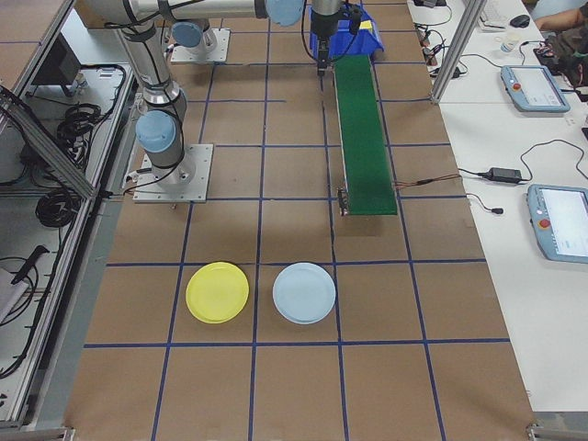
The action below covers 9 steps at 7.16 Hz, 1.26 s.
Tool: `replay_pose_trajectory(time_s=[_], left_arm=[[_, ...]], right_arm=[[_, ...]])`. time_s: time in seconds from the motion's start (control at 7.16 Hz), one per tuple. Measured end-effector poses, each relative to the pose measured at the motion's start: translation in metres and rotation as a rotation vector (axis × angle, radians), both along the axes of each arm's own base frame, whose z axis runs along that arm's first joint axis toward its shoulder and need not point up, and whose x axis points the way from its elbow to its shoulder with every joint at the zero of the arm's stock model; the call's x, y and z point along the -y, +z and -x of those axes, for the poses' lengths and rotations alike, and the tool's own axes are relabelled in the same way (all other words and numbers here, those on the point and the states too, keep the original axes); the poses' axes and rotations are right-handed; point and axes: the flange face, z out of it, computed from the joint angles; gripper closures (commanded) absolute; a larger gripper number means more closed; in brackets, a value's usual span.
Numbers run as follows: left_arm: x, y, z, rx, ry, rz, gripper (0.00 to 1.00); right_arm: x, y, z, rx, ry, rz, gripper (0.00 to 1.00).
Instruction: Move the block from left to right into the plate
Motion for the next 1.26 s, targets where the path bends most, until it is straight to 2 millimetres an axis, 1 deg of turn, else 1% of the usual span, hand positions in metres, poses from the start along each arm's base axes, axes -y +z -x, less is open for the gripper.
replay_pose_trajectory(time_s=[0.42, 0.56, 0.7, 0.84, 0.98, 1.12, 1.26], left_arm=[[0.001, 0.001, -0.002, -0.003, 0.001, 0.005, 0.0], [0.002, 0.002, -0.005, -0.007, 0.008, 0.008, 0.0], [0.006, -0.001, -0.014, -0.009, 0.027, 0.003, 0.0], [0.02, -0.014, -0.03, -0.01, 0.056, -0.013, 0.0], [0.043, -0.034, -0.045, -0.012, 0.078, -0.026, 0.0], [0.072, -0.058, -0.057, -0.013, 0.091, -0.023, 0.0], [0.103, -0.088, -0.067, -0.01, 0.083, -0.01, 0.0]], right_arm=[[0.0, 0.0, 0.0, 0.0, -0.001, -0.001, 0.0], [0.0, 0.0, 0.001, 0.001, -0.001, -0.001, 0.0], [0.001, 0.0, 0.001, 0.0, -0.002, -0.001, 0.0], [0.001, 0.0, 0.001, 0.0, -0.002, -0.001, 0.0], [0.001, 0.0, 0.001, 0.001, -0.002, -0.001, 0.0], [0.001, 0.0, 0.001, 0.001, -0.003, -0.001, 0.0], [0.001, 0.0, 0.001, 0.001, -0.003, -0.001, 0.0]])
